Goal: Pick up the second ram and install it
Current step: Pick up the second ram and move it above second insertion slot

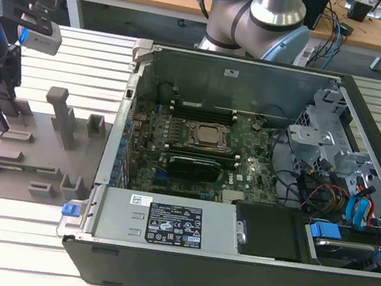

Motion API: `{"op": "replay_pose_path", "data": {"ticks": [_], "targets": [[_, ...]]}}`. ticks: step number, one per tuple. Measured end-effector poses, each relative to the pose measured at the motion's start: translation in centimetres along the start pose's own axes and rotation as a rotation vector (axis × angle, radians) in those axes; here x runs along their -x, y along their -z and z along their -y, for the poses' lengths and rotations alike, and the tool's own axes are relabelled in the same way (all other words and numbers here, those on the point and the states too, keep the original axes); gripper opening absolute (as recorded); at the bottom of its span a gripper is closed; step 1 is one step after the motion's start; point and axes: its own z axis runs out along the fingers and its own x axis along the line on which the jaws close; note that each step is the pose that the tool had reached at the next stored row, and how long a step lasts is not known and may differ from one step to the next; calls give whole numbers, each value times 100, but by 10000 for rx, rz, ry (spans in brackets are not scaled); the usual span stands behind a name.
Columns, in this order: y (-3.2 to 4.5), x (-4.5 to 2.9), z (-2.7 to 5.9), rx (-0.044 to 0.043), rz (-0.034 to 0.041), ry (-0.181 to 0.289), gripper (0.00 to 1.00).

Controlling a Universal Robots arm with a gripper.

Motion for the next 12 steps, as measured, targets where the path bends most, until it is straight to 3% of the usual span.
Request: {"op": "replay_pose_path", "data": {"ticks": [12], "targets": [[-148,-4,7,0,0,0,36]]}}
